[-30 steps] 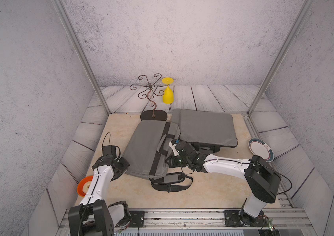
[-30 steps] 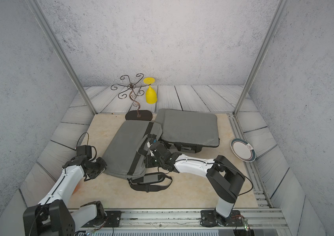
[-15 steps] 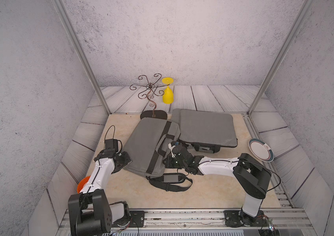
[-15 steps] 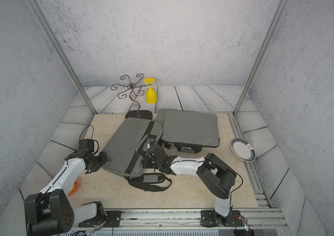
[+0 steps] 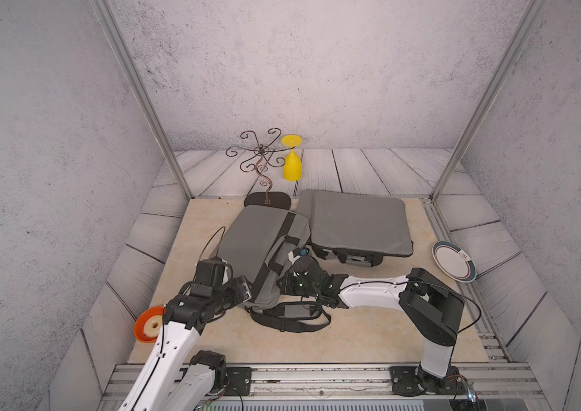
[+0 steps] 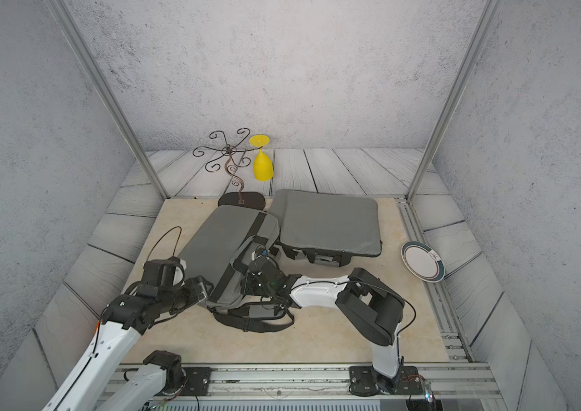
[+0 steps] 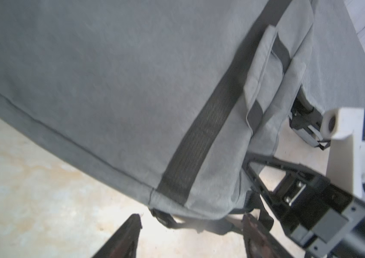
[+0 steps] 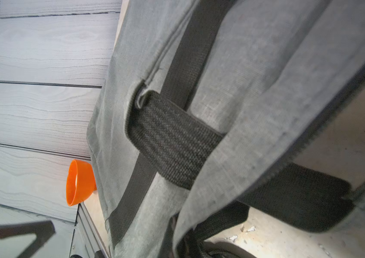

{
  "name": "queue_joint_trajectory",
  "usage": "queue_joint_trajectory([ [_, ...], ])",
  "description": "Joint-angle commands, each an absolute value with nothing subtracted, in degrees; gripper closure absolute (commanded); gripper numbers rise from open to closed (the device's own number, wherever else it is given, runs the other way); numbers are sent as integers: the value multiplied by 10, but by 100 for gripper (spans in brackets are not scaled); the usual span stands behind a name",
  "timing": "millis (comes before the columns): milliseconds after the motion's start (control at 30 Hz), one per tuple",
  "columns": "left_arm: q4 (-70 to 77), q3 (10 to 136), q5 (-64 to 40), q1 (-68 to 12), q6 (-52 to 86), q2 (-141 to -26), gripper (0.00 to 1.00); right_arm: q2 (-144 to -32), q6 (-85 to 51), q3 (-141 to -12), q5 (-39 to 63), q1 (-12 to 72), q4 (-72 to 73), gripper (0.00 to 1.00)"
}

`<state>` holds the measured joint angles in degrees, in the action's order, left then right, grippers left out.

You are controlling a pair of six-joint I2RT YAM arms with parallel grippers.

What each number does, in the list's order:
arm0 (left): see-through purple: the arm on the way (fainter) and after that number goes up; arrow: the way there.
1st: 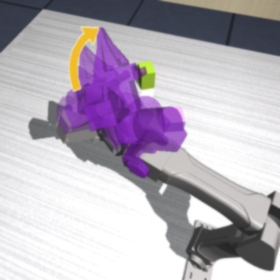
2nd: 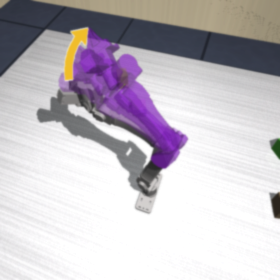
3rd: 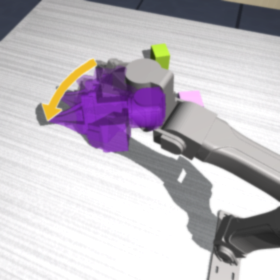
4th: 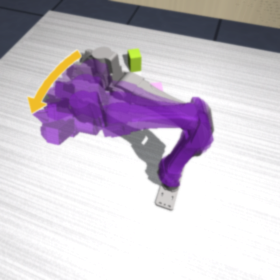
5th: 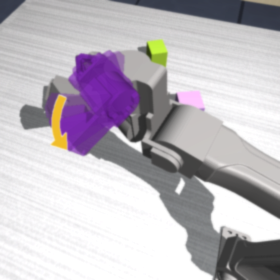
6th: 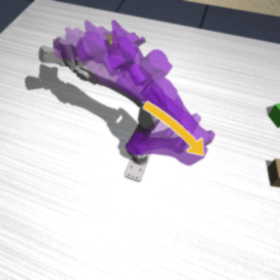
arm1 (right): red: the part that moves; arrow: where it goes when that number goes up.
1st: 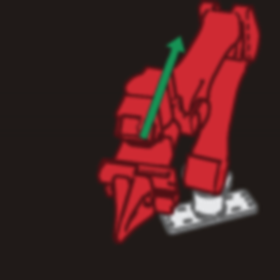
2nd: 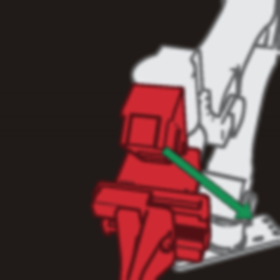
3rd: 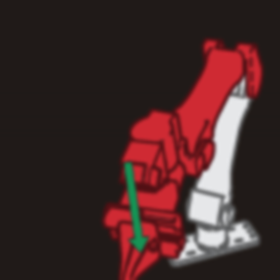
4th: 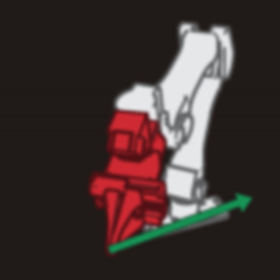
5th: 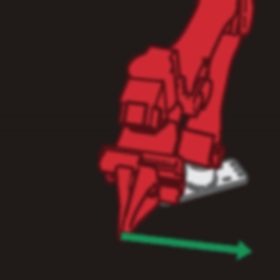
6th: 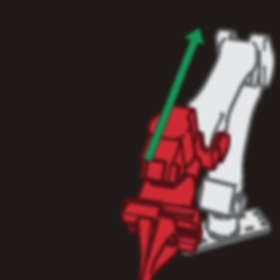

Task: Open the zippered laptop bag and take out the laptop
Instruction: Adjust the zippered laptop bag at the center of the board.

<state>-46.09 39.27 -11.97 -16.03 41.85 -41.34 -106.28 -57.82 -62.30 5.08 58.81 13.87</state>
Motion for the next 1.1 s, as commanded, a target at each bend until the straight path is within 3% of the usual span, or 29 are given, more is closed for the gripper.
queue_joint_trajectory([
  [0, -496, 350, -94, -214, 517, -381, 28, -1075, -570, -645, 72, 586, 154, 100],
  [233, -435, 265, -43, -345, 624, -367, 28, -1074, -571, -655, 77, 576, 148, 100],
  [500, -302, 251, -5, -359, 651, -453, 27, -1068, -574, -650, 78, 573, 148, 100],
  [733, -328, 249, 59, -365, 655, -506, 29, -1063, -572, -646, 77, 566, 147, 100],
  [1067, -431, 260, 128, -344, 594, -504, 67, -1053, -569, -635, 84, 545, 146, 100],
])
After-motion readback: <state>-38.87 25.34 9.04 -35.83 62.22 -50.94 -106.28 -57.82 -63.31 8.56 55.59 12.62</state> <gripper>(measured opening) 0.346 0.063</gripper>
